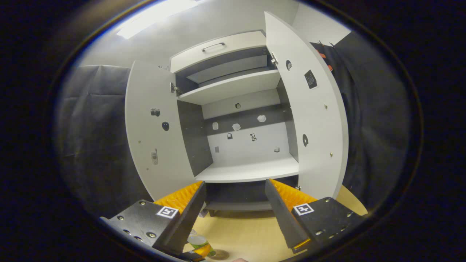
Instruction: Grasp the bottle in the cabinet with the left hand and place it on the coaster, then close the right door with the right hand and the left door with the left hand.
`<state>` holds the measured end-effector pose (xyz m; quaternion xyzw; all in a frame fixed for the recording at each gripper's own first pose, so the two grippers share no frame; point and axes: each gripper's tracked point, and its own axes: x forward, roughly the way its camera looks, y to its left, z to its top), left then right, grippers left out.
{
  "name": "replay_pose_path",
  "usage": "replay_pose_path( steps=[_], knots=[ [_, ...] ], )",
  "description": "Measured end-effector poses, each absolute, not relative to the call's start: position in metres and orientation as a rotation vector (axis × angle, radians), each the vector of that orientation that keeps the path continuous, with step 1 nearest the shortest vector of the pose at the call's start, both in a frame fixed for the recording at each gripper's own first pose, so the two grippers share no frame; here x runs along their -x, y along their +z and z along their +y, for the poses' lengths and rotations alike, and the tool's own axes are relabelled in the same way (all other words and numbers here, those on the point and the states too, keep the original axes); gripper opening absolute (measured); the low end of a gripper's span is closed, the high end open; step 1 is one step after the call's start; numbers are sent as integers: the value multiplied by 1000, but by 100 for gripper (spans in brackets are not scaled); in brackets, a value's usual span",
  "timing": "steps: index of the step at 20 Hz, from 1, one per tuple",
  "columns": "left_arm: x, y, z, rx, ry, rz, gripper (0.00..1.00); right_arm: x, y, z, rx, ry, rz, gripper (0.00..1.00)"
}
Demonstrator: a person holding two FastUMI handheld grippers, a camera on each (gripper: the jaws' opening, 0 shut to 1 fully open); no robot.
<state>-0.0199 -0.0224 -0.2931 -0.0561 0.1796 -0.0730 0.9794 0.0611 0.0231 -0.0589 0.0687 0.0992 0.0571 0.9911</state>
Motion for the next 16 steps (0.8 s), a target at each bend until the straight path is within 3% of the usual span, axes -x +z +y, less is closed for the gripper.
replay_pose_path(
  steps=[2, 3, 4, 8, 16],
  knots=[
    [22, -304, -27, 92, -172, 361, 82, -65, -68, 23, -108, 112, 214, 99],
    [22, -307, -30, 86, -185, 353, 82, -67, -71, 22, -99, 109, 216, 94],
    [23, -308, -35, 86, -202, 348, 81, -71, -73, 22, -96, 106, 220, 99],
    [23, -320, -51, 76, -275, 338, 82, -82, -74, 29, -122, 115, 219, 99],
    [20, -343, -36, 35, -263, 361, 82, -92, -70, 42, -80, 173, 180, 99]
  ],
)
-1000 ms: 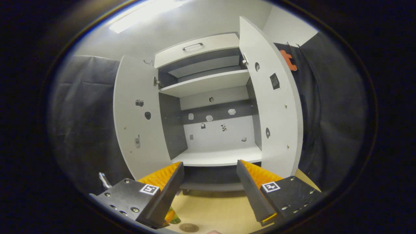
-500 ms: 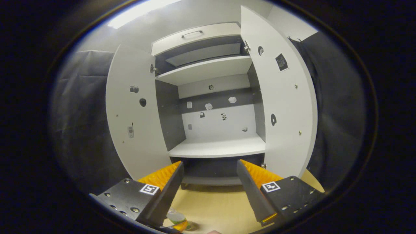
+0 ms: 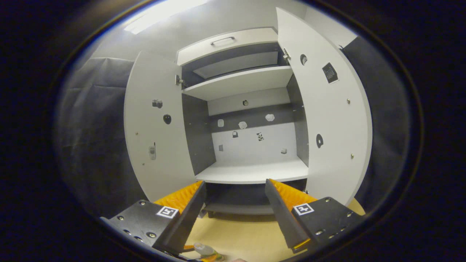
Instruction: Grasp the bottle in the cabinet with the left hand and place it on the coaster, then close the right door with the right hand and the left door with the left hand.
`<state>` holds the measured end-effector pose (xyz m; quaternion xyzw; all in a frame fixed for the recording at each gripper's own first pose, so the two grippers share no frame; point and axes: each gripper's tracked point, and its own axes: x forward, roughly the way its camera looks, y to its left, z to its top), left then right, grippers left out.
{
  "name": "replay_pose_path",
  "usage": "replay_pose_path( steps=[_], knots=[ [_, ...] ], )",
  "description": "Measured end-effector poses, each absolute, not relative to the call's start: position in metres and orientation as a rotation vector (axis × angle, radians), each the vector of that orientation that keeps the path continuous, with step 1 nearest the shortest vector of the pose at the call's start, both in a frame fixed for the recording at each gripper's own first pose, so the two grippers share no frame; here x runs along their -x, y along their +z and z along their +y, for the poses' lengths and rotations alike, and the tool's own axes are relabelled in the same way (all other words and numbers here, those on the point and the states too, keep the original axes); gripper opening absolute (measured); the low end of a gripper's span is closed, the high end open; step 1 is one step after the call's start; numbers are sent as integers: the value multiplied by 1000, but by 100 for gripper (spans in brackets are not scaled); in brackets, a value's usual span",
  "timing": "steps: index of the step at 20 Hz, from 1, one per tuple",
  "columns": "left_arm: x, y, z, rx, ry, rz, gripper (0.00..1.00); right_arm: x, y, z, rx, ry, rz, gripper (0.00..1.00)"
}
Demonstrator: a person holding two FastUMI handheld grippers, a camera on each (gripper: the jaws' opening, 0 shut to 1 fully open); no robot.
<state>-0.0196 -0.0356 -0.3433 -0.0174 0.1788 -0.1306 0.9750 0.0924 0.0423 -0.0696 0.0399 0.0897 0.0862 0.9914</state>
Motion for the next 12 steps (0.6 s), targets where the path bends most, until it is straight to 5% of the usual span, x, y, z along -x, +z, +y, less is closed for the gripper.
replay_pose_path(
  steps=[12],
  knots=[
    [27, -326, -23, -16, -282, 437, 86, -84, -71, 21, -46, 136, 171, 99]
  ],
)
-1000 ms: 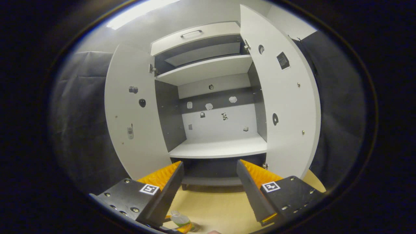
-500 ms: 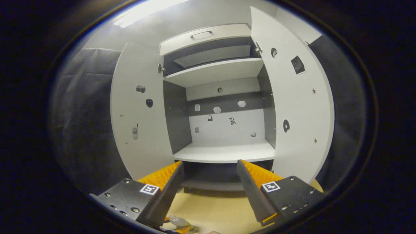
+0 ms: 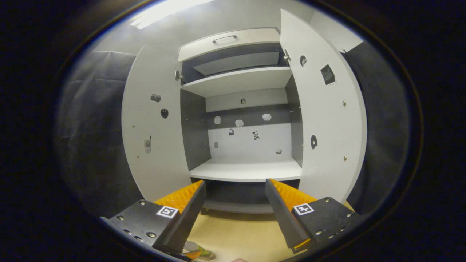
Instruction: Grasp the bottle in the cabinet with the left hand and place it on the coaster, then close the right door with the right hand and the left door with the left hand.
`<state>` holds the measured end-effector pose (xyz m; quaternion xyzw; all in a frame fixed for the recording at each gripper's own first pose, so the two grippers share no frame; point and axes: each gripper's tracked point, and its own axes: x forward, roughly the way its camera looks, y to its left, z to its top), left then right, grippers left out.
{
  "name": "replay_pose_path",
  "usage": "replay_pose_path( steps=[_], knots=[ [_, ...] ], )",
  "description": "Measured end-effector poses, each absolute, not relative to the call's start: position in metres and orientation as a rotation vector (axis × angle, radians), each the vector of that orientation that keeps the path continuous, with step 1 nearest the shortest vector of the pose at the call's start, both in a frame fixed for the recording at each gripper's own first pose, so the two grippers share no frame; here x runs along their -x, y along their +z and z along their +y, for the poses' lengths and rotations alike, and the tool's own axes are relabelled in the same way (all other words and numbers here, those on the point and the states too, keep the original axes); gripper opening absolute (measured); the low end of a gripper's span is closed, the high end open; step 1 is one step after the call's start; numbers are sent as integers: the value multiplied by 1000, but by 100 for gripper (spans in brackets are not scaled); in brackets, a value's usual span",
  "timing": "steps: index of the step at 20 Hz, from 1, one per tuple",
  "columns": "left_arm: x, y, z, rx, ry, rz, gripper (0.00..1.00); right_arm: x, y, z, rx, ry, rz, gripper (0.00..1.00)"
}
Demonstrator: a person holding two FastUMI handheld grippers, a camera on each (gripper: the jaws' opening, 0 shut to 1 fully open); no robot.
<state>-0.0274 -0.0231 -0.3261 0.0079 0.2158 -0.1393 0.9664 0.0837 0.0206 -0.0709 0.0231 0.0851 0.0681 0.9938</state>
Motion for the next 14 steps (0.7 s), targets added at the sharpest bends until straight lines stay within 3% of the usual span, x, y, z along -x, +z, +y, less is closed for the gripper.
replay_pose_path(
  steps=[6, 14],
  knots=[
    [34, -304, -33, 7, -325, 459, 85, -64, -64, -7, -53, 105, 140, 99],
    [23, -220, -42, 153, -345, 416, 87, -40, -53, -83, -67, -8, 106, 99]
  ],
)
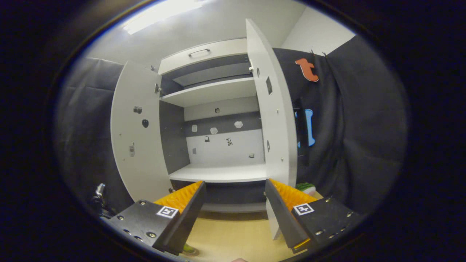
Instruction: Grasp the bottle in the cabinet with the left hand and place it on the coaster, then close the right door with the right hand and the left door with the left hand.
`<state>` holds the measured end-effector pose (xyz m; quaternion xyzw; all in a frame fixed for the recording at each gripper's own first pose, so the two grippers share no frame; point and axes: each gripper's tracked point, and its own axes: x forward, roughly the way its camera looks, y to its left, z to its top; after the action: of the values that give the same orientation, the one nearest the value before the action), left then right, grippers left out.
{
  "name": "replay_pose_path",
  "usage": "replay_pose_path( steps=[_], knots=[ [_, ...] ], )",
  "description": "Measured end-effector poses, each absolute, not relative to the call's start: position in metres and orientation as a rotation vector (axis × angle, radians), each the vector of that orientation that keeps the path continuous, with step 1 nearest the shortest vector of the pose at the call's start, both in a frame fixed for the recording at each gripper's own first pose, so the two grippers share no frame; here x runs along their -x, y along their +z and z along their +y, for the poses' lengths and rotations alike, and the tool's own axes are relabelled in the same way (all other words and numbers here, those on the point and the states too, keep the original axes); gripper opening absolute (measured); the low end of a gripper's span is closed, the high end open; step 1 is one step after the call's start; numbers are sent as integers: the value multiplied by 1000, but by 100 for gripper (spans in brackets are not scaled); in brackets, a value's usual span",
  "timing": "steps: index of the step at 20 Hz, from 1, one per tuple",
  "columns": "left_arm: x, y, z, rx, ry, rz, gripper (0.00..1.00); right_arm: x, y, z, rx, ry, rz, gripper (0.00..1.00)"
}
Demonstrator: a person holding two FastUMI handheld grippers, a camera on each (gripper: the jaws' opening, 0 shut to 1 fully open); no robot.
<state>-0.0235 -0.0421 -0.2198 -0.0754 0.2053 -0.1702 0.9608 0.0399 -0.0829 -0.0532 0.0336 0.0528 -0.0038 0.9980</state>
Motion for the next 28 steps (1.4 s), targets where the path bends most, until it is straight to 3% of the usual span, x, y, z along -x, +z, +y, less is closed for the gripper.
replay_pose_path(
  steps=[7, 14, 15, 16, 20, 25, 28],
  knots=[
    [-5, -97, -27, 122, -277, 239, 94, -28, -26, -148, -61, -65, 41, 99],
    [-22, -16, -7, 115, -178, 195, 97, -36, 3, -221, 34, -126, -9, 99],
    [-22, -3, -5, 134, -172, 169, 97, -38, 4, -231, 58, -131, -12, 94],
    [-24, 11, 0, 148, -165, 135, 97, -40, 4, -239, 77, -125, -15, 99],
    [-25, 38, 24, 96, -132, 65, 96, -54, 7, -278, 90, -105, -28, 99],
    [-30, 38, 50, 38, -65, 41, 93, -86, 4, -343, 66, -192, 16, 99],
    [-26, 36, 58, 10, -41, 30, 97, -110, 5, -365, 87, -223, 56, 99]
  ],
)
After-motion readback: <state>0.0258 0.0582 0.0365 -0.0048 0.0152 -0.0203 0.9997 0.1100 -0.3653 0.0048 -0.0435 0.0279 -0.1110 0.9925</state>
